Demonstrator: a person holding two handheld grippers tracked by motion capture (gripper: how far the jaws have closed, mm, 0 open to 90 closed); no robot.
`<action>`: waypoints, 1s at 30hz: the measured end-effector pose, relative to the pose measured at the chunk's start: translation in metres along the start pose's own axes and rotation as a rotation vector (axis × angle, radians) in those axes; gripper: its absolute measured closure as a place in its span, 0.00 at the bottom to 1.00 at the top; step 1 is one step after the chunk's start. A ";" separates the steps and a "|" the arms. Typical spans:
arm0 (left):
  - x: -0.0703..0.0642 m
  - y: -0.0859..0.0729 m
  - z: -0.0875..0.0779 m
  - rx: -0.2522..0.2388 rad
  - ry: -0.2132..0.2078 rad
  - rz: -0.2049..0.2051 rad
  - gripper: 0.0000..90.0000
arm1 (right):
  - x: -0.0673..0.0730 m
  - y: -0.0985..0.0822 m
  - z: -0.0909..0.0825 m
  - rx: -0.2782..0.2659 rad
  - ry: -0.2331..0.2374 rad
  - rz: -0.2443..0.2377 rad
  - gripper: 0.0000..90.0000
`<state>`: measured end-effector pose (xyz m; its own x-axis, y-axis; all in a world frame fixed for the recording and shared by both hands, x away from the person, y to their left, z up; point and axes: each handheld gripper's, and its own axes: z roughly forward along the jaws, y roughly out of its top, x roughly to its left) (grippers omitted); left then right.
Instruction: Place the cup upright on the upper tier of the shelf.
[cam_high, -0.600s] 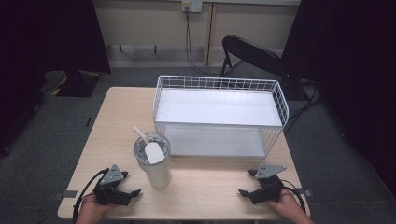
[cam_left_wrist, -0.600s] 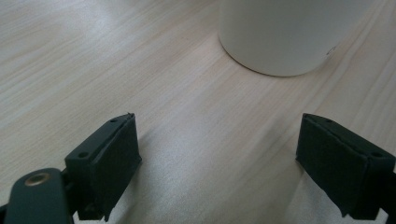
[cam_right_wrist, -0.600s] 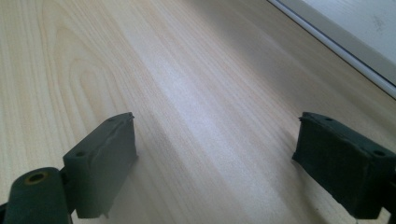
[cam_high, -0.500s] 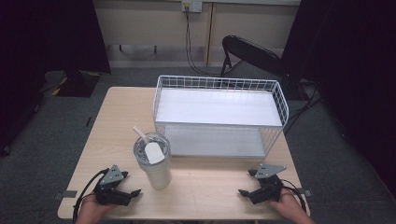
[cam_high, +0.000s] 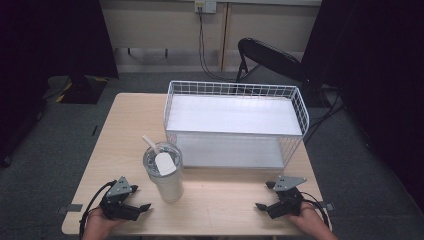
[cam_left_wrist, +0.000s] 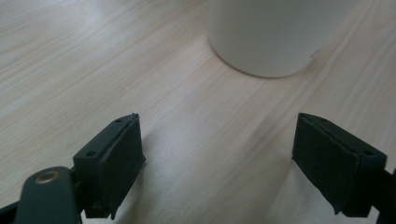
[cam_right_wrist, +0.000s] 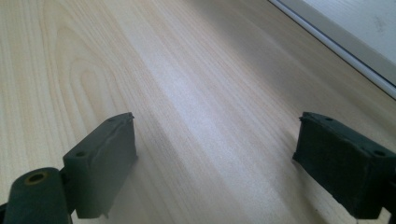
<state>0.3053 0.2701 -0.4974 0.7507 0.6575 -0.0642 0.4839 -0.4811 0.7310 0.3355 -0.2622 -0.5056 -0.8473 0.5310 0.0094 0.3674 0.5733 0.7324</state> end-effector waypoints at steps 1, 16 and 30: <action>-0.001 0.002 -0.001 -0.005 -0.007 0.004 0.18 | 0.000 0.000 0.000 0.000 0.000 0.000 0.13; -0.014 0.025 -0.008 -0.149 -0.095 0.021 0.18 | 0.000 0.000 0.000 -0.002 0.004 -0.003 0.13; -0.020 0.043 -0.005 -0.227 -0.101 0.037 0.18 | -0.001 -0.002 -0.002 0.001 0.003 -0.002 0.13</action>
<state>0.3091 0.2388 -0.4611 0.8126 0.5751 -0.0944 0.3508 -0.3535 0.8672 0.3351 -0.2653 -0.5055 -0.8492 0.5279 0.0106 0.3664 0.5748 0.7316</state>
